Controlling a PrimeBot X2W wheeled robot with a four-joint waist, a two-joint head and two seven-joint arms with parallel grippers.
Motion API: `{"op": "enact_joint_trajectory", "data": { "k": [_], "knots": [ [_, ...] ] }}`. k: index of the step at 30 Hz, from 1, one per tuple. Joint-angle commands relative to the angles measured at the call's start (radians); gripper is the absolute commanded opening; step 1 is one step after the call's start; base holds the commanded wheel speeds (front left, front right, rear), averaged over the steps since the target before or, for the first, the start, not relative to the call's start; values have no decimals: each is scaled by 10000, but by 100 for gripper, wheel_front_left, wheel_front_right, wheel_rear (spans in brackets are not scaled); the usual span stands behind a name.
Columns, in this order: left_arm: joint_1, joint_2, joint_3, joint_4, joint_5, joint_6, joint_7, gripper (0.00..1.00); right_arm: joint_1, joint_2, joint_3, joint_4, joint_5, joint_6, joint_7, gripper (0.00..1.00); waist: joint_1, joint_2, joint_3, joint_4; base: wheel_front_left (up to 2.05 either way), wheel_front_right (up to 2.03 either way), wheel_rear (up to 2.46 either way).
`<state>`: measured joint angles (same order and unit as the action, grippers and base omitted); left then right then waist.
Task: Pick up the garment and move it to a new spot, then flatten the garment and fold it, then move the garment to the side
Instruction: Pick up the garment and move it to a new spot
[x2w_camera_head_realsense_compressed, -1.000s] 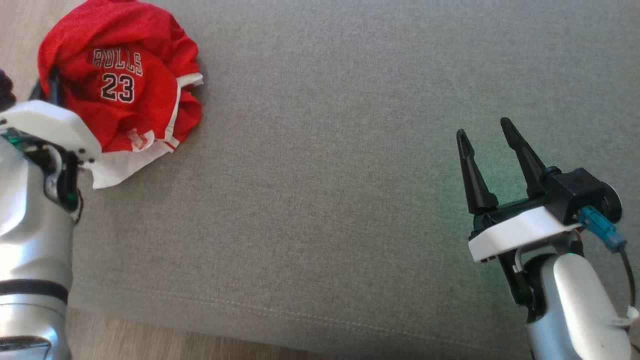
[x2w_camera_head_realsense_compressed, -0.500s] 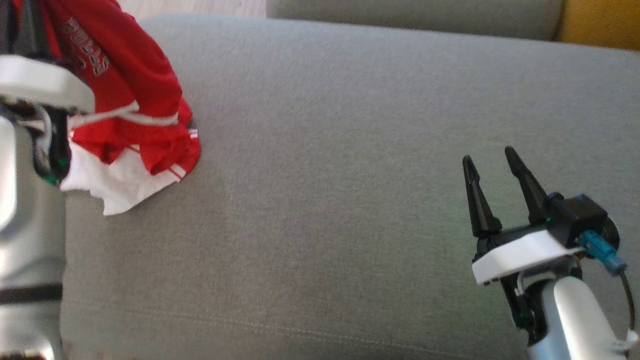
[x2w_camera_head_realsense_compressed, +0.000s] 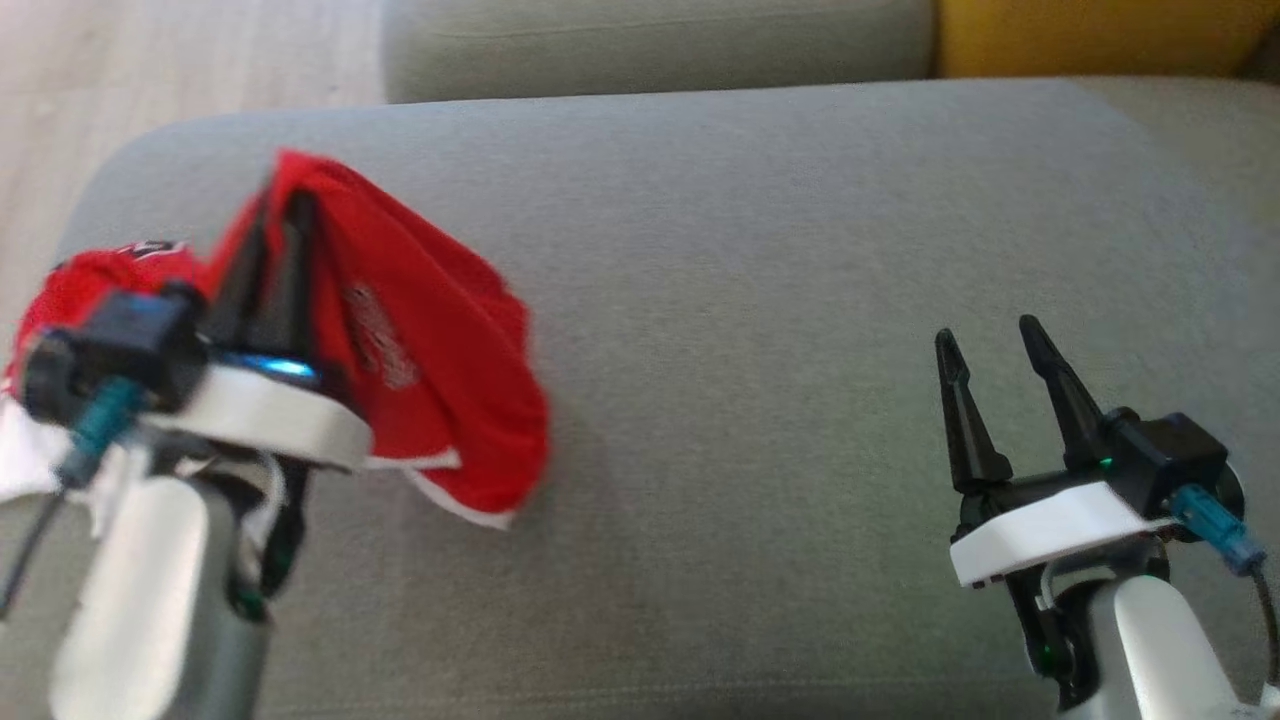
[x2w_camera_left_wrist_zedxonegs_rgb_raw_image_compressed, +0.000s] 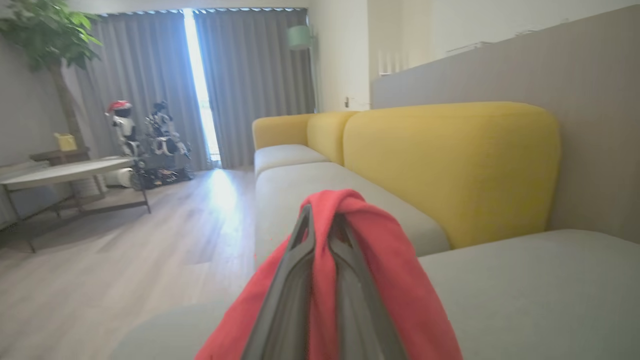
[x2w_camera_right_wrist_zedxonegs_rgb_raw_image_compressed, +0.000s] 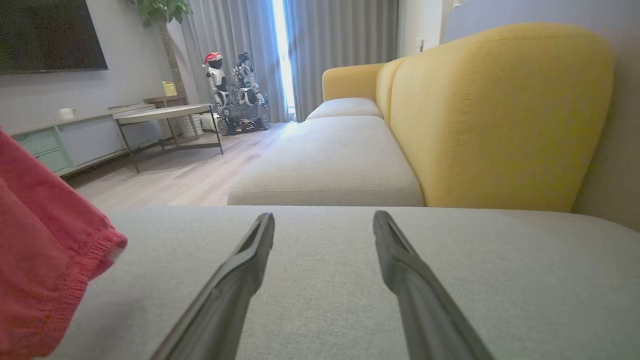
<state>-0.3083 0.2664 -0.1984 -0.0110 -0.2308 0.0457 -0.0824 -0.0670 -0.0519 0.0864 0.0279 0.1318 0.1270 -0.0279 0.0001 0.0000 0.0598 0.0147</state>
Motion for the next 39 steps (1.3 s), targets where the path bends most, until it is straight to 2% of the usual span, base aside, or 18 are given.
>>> {"op": "enact_joint_trajectory", "data": {
  "k": [1, 4, 7, 18, 23, 27, 28, 29, 30, 36, 39],
  "knots": [
    [-322, 139, 269, -501, -51, 114, 47, 0, -257, 7, 180, -389, 23, 37, -122, 100, -1, 0, 169, -451, 0, 0, 0],
    [-12, -220, -104, -742, -176, 109, 133, 0, -295, 11, 103, -419, 79, 37, -174, 100, -1, 0, 370, -937, 0, 0, 0],
    [-89, -739, -486, -449, -355, 84, 8, 0, -446, 14, 170, -412, 293, 37, -309, 100, -1, 0, 742, -1697, 0, 0, 0],
    [-2109, -1361, -1536, 1362, -4, -534, -380, 0, -727, 15, 437, 16, 841, 37, -861, 100, -1, 0, 1537, -3827, 0, 0, 0],
    [-2525, -1454, -1912, 2452, 32, -785, -95, 0, -733, 15, 449, 205, 1070, 37, -1140, 100, -1, 0, 1808, -4318, 0, 0, 0],
    [-2444, -1574, -2241, 3308, -169, -1061, 131, 0, -776, 16, 429, 317, 1154, 37, -1315, 100, -1, 0, 1929, -4342, 0, 0, 0],
    [-2407, -1611, -2314, 3454, -239, -1121, 151, 16, -783, 16, 400, 329, 1155, 37, -1337, 100, -1, 0, 1939, -4290, 0, 0, 0],
    [-2355, -1659, -2380, 3583, -343, -1183, 168, 80, -796, 16, 386, 341, 1145, 37, -1349, 100, -1, 0, 1935, -4220, 0, 0, 0],
    [-2304, -1698, -2455, 3684, -421, -1236, 162, 100, -810, 16, 387, 356, 1127, 37, -1353, 100, -1, 0, 1915, -4135, 0, 0, 0],
    [-1928, -1849, -2844, 3842, -716, -1408, -62, 100, -884, 16, 369, 383, 994, 37, -1289, 100, -1, 0, 1672, -3529, 0, 0, 0],
    [-1672, -1888, -2935, 3639, -713, -1304, -454, 100, -893, 16, 331, 347, 879, 37, -1189, 100, -1, 0, 1458, -3046, 0, 0, 0]
  ]
}}
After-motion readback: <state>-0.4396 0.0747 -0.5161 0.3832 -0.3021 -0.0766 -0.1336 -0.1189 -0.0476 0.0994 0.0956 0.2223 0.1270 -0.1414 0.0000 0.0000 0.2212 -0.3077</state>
